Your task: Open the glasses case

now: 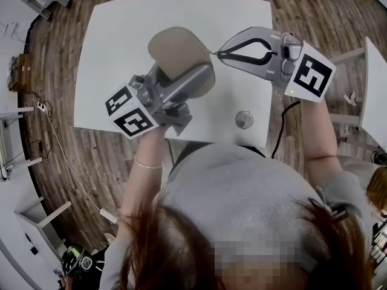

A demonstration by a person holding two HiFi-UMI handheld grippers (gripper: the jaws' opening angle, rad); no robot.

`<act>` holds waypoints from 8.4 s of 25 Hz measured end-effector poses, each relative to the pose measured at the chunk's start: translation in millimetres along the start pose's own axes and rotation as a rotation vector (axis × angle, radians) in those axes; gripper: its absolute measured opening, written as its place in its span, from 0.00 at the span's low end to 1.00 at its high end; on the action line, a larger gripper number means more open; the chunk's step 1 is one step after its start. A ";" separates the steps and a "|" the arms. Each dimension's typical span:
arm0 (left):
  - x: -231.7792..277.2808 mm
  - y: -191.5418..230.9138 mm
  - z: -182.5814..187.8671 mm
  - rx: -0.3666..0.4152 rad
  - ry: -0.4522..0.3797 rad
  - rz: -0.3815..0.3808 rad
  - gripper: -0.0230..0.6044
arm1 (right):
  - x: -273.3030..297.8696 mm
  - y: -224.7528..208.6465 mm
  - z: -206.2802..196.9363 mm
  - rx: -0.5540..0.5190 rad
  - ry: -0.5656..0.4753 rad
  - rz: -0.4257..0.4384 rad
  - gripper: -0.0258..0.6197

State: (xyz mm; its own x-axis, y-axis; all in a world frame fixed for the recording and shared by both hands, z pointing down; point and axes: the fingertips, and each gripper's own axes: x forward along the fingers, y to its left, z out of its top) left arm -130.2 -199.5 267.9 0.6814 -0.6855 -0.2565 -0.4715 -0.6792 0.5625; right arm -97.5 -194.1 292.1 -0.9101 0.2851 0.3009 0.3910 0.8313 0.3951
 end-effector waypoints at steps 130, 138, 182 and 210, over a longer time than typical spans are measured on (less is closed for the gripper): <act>17.9 36.0 -19.4 -0.151 -0.176 0.144 0.53 | 36.6 11.9 -28.9 0.718 0.100 -0.432 0.60; 0.4 47.7 -18.9 -0.031 -0.141 0.251 0.68 | 33.5 14.6 -30.1 0.728 0.061 -0.480 0.58; -83.8 48.6 -32.7 0.300 -0.042 0.507 0.04 | 56.8 72.3 -165.4 0.987 0.347 -0.550 0.56; -51.0 -126.6 -74.9 0.505 0.006 0.305 0.04 | -29.7 113.0 78.0 0.474 -0.087 -0.846 0.05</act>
State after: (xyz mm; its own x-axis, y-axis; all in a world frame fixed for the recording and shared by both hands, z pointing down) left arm -63.3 -58.9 268.7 0.4751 -0.8692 -0.1368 -0.8542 -0.4929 0.1657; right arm -37.0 -71.3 260.1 -0.8792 -0.4764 0.0059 -0.4754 0.8780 0.0550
